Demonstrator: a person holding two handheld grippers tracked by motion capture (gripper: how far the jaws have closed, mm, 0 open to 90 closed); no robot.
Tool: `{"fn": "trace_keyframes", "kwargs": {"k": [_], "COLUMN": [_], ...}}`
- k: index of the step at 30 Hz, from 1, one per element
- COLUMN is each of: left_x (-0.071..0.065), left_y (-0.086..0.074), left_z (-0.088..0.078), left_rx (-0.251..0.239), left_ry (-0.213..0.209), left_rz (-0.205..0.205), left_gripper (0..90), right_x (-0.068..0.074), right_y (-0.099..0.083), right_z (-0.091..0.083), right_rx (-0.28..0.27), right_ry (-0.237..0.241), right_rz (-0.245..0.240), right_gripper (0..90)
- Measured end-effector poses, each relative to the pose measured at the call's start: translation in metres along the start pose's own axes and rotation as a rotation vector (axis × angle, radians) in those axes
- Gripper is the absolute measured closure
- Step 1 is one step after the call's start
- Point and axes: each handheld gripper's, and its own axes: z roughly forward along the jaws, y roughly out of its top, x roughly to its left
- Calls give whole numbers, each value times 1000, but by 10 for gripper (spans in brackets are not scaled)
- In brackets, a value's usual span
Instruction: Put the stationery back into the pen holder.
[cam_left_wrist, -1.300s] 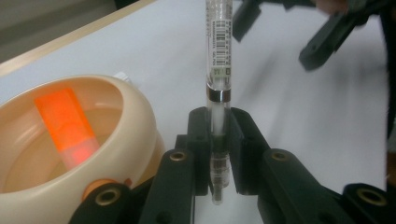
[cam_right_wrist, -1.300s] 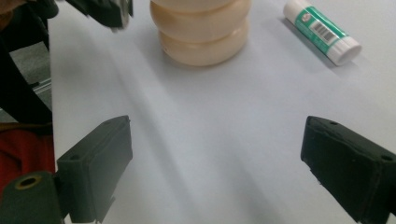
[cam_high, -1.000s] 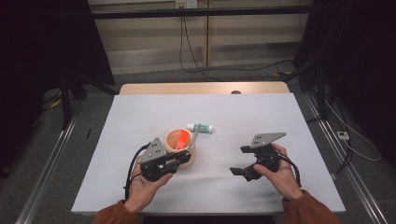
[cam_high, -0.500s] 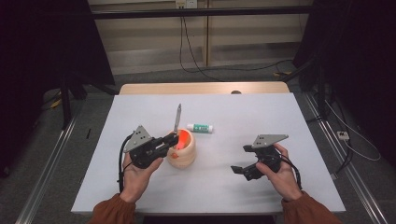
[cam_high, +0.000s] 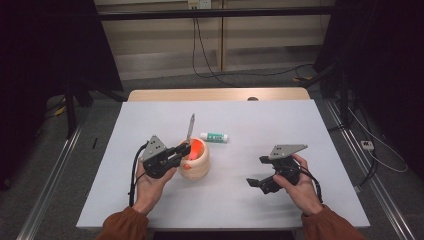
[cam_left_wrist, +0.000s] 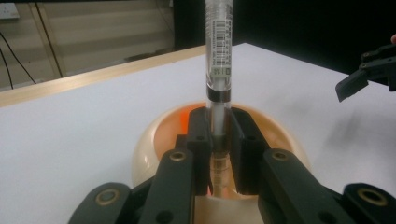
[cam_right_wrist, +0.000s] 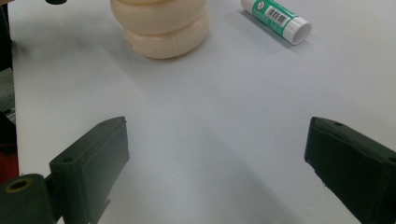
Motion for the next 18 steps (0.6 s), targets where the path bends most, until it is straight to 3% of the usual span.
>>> {"fn": "trace_keyframes", "kwargs": {"k": [11, 16, 18], "left_x": [-3, -5, -6], "left_y": [-2, -1, 0], "left_z": [2, 1, 1], "left_rx": [20, 19, 12], "left_ry": [-11, -29, -38], "left_rz": [43, 61, 51], "left_gripper": [788, 663, 591], "right_x": [0, -1, -1], "right_y": [0, 0, 0], "right_z": [1, 1, 1], "right_rx": [2, 2, 0], "right_ry": [0, 1, 2], "right_rz": [1, 2, 0], "right_gripper": [67, 68, 67]}}
